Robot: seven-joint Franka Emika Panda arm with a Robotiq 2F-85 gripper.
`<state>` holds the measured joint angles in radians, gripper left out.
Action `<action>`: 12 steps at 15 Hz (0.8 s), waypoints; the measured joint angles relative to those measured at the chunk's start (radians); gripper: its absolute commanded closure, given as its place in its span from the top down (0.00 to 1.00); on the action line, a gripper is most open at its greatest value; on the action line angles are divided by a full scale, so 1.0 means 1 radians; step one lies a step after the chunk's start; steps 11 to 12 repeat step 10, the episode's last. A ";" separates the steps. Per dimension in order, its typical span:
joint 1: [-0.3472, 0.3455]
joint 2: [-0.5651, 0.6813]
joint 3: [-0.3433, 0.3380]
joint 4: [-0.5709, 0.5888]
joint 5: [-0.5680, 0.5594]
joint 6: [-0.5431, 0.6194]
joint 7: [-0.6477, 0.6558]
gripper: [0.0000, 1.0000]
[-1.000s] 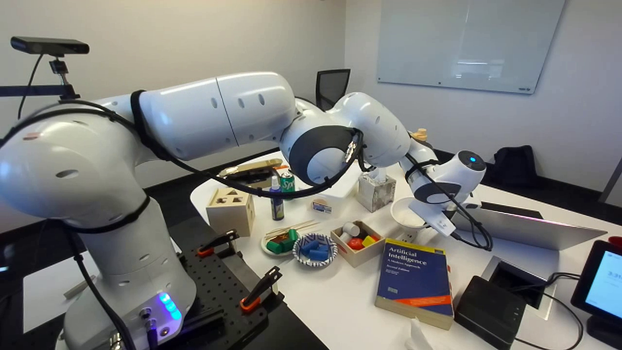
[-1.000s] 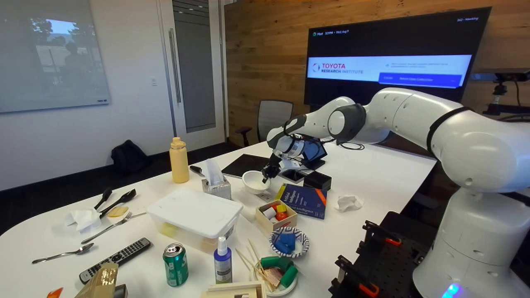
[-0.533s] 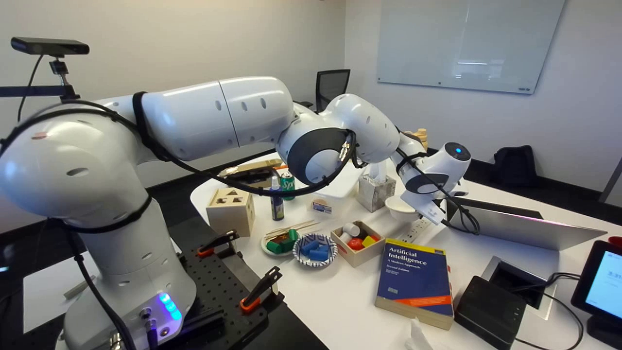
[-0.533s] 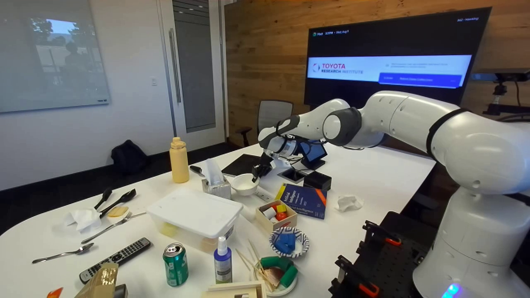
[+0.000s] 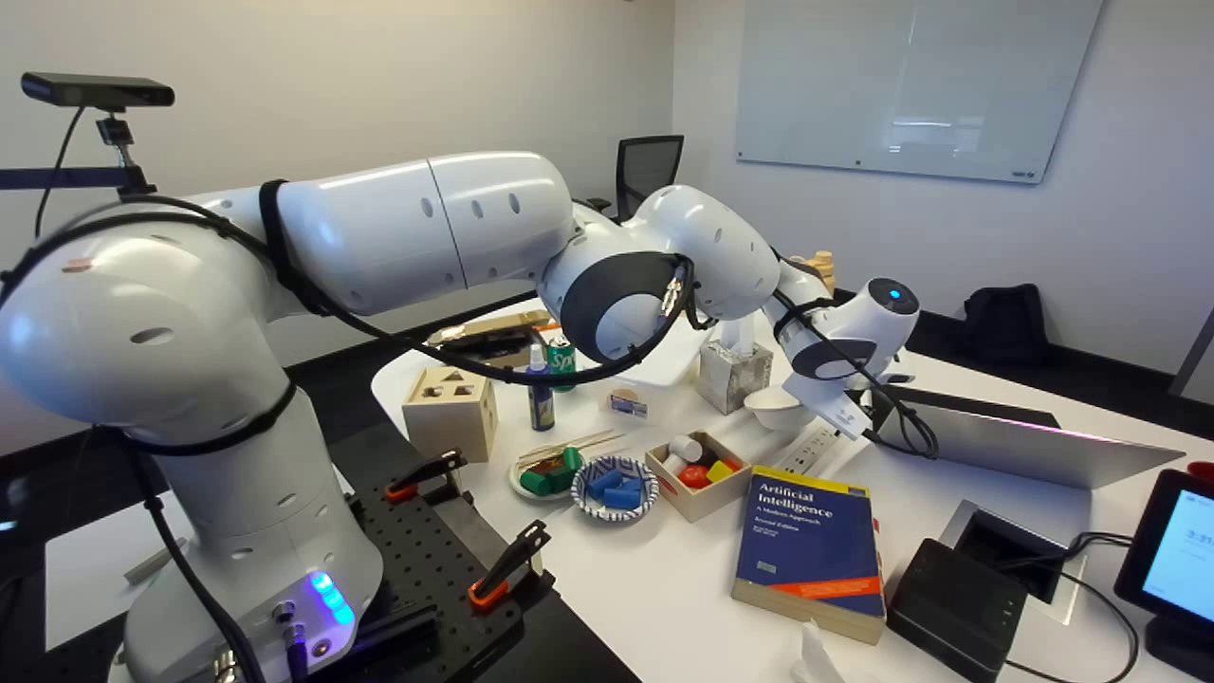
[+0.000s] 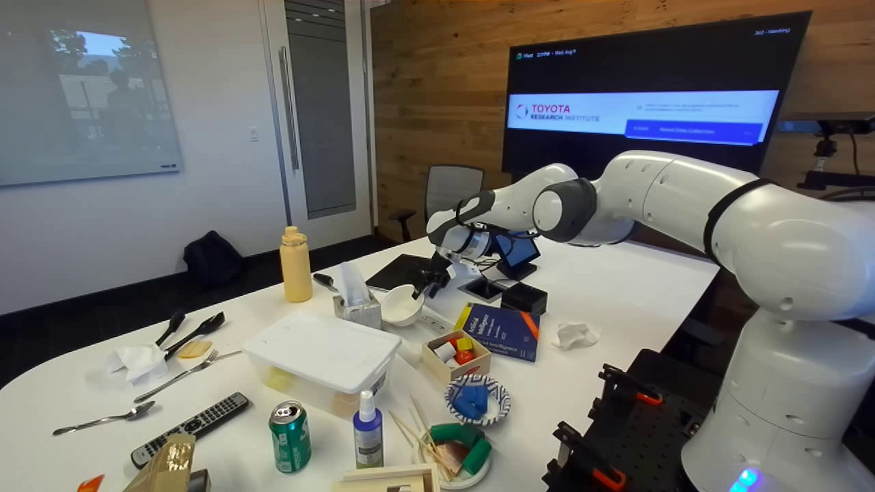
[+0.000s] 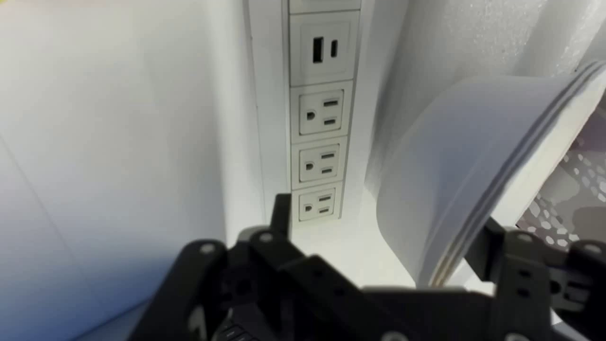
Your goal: Put the white bowl next to the tissue box
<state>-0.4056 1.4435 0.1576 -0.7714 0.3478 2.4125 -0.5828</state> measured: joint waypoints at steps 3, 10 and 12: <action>-0.001 -0.024 0.006 -0.002 0.000 0.014 -0.028 1.00; 0.020 -0.198 0.017 -0.130 -0.025 0.020 -0.106 1.00; 0.020 -0.198 0.017 -0.130 -0.025 0.020 -0.106 1.00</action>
